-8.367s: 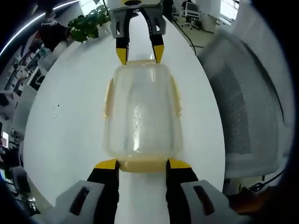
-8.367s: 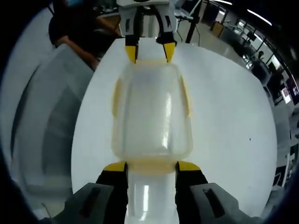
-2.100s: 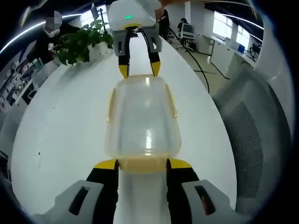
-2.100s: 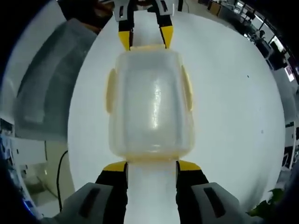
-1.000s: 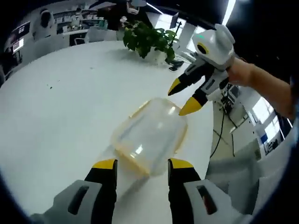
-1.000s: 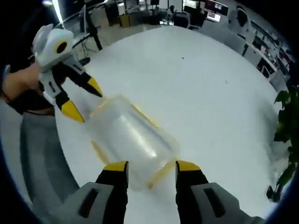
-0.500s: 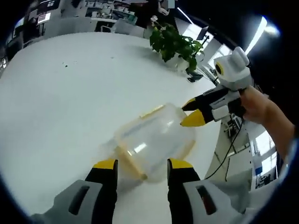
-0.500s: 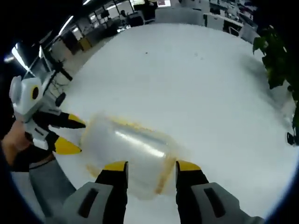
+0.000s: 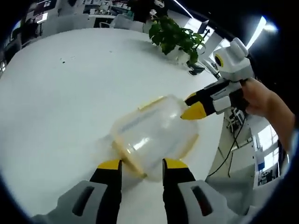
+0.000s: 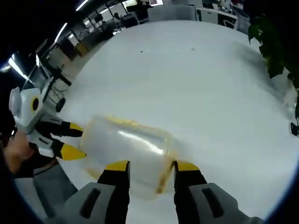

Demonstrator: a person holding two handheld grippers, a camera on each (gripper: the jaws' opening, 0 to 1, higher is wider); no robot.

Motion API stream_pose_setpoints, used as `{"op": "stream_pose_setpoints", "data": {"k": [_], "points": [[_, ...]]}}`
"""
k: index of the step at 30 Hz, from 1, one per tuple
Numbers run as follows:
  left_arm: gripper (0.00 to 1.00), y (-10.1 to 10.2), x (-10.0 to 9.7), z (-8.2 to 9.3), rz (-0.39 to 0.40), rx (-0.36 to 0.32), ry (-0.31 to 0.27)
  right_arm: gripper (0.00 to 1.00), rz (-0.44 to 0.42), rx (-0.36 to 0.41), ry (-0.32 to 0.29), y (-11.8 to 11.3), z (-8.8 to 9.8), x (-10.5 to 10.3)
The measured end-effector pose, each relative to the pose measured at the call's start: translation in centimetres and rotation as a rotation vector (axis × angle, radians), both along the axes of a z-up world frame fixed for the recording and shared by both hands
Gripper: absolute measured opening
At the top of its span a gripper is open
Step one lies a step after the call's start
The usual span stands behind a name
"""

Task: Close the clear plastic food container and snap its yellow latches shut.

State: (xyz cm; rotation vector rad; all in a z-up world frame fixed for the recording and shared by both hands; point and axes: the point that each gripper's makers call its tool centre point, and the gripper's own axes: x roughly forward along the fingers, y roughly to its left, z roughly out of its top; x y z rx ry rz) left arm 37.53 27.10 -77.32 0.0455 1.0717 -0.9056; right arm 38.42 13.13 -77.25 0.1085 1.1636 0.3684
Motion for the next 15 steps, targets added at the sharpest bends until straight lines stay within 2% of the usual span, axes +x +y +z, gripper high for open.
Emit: {"op": "stream_pose_setpoints", "data": {"k": [1,2,3,5,7,15], "points": [[0.31,-0.1,0.0,0.0,-0.002,-0.007,0.005,0.34,-0.001,0.003,0.005,0.0,0.0,0.0],[0.29,-1.2,-0.3,0.4,-0.026,-0.074,0.015,0.34,0.010,0.006,0.006,0.0,0.0,0.0],[0.28,-0.7,0.0,-0.1,0.033,-0.037,0.044,0.33,0.006,0.003,0.018,-0.1,0.0,0.0],[0.28,-0.8,-0.1,0.0,-0.013,-0.032,0.024,0.31,0.001,0.014,0.038,-0.1,0.0,0.0],[0.27,-0.5,-0.2,-0.1,-0.007,-0.022,0.037,0.27,-0.019,0.070,0.079,-0.2,-0.3,-0.3],[0.28,-0.1,0.0,-0.2,-0.007,-0.029,0.039,0.26,-0.027,0.042,0.050,-0.2,-0.2,-0.7]]}}
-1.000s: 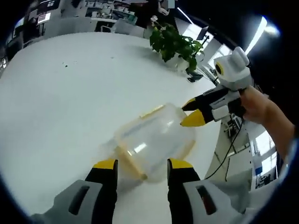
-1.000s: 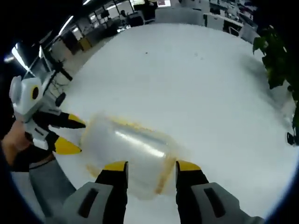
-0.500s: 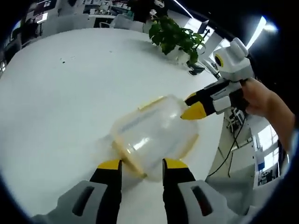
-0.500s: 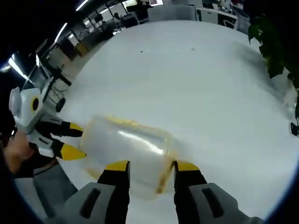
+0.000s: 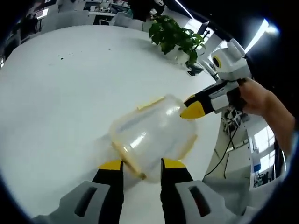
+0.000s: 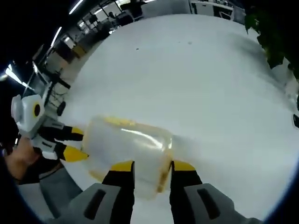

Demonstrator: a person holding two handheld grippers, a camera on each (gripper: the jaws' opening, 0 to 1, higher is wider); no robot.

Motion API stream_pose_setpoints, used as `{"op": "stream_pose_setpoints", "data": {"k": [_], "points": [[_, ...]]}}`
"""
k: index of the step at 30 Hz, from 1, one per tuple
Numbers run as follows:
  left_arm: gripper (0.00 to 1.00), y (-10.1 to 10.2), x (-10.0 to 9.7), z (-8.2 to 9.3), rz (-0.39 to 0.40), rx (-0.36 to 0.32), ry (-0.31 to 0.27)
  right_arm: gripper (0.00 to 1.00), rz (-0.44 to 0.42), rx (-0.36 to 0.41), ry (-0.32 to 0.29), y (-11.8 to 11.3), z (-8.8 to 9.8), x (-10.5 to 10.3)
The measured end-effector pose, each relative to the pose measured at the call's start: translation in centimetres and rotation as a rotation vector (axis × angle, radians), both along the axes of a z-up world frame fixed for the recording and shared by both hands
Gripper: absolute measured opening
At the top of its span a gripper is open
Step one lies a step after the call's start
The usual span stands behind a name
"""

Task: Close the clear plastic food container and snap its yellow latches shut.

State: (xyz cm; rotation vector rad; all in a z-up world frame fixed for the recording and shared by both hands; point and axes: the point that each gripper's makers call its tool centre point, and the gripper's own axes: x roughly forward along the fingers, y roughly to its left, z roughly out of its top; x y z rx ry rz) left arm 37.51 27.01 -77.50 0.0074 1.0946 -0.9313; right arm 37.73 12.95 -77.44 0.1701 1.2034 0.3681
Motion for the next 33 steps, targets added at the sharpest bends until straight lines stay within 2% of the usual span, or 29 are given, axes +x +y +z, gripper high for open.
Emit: {"op": "stream_pose_setpoints", "data": {"k": [14,24,33], "points": [[0.29,0.00,0.25,-0.01,-0.009,-0.014,0.037,0.27,-0.039,-0.059,-0.014,-0.14,0.23,0.39],[0.30,-0.18,0.16,0.02,-0.034,0.019,0.064,0.27,-0.084,-0.093,-0.025,-0.04,0.36,0.51],[0.32,0.02,0.21,-0.03,-0.027,0.012,0.067,0.28,-0.081,-0.076,-0.032,-0.24,0.33,0.55]]}}
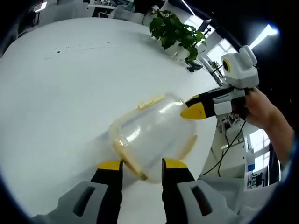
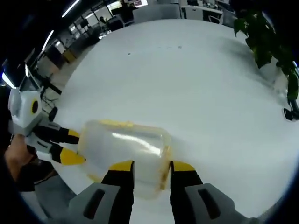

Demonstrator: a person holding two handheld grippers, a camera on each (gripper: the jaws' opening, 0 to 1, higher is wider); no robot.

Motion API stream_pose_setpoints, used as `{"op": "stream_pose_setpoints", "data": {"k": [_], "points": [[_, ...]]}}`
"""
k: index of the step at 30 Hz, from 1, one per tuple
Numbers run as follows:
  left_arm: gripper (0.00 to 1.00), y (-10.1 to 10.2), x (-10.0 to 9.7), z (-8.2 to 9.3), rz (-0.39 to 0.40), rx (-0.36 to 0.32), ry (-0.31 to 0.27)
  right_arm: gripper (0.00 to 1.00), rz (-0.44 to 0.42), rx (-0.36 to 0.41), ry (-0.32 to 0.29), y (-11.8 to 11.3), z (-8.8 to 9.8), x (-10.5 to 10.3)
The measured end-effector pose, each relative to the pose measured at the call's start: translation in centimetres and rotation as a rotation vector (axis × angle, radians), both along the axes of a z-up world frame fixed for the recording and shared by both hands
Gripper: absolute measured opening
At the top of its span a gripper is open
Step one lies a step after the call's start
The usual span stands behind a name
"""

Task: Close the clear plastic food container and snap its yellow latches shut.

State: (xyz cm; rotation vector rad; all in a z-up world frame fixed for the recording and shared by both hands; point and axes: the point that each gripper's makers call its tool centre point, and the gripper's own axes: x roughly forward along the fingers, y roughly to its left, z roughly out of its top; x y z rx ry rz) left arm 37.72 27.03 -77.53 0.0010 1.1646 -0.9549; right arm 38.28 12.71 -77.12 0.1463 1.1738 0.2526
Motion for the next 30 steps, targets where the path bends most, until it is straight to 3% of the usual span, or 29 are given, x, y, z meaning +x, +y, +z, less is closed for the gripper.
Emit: {"op": "stream_pose_setpoints", "data": {"k": [3,10,13,16,24,30], "points": [[0.33,0.2,0.1,0.0,0.000,-0.017,0.004,0.28,0.012,0.009,-0.021,0.3,0.1,0.1],[0.37,0.1,-0.4,0.2,-0.037,-0.045,-0.032,0.29,0.104,-0.053,-0.056,0.6,0.4,0.4],[0.38,0.2,-0.2,0.5,-0.047,-0.052,-0.052,0.32,0.196,-0.089,-0.061,0.7,0.4,0.2],[0.39,0.7,0.2,0.4,-0.091,-0.016,-0.110,0.33,0.236,-0.121,-0.077,0.9,0.6,0.1],[0.39,1.2,0.1,0.9,-0.137,0.004,-0.160,0.33,0.344,-0.176,-0.073,0.9,1.2,0.0],[0.39,1.6,0.4,1.2,-0.192,0.037,-0.208,0.33,0.476,-0.228,-0.072,0.7,1.6,-0.1]]}}
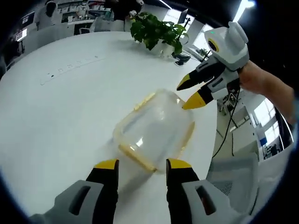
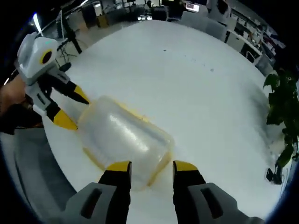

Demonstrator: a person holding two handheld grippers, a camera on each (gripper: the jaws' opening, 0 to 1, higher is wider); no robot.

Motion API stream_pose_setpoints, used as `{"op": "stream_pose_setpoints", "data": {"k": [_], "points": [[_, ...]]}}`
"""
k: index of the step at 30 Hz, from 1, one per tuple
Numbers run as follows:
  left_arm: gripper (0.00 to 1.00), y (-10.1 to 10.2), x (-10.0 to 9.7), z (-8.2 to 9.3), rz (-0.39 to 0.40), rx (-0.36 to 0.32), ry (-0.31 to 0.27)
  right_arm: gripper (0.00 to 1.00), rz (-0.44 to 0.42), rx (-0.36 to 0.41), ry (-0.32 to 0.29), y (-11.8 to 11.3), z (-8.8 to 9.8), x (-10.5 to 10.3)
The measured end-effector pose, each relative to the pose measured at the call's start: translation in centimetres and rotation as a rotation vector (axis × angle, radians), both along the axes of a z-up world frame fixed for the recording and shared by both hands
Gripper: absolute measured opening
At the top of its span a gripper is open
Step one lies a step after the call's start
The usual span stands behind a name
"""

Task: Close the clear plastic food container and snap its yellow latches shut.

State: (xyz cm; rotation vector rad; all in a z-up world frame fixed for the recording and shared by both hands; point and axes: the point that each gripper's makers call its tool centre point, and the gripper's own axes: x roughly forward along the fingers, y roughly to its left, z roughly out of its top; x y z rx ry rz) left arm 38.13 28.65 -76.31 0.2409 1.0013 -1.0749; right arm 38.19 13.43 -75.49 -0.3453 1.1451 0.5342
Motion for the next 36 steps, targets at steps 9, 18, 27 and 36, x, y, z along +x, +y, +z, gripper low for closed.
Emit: {"op": "stream_pose_setpoints", "data": {"k": [9,18,27,36], "points": [[0.37,0.0,0.0,0.4,-0.127,0.048,-0.098,0.32,0.145,-0.045,0.017,-0.2,-0.1,-0.7],[0.38,0.6,0.5,0.3,-0.264,0.143,-0.186,0.31,0.261,-0.081,0.033,0.3,-0.2,-0.8],[0.35,0.3,0.6,1.0,-0.362,0.149,-0.250,0.31,0.356,-0.076,0.042,1.3,-0.1,-0.9],[0.34,-0.3,0.5,1.4,-0.479,0.170,-0.323,0.29,0.466,-0.109,0.043,1.5,-0.2,-1.2]]}}
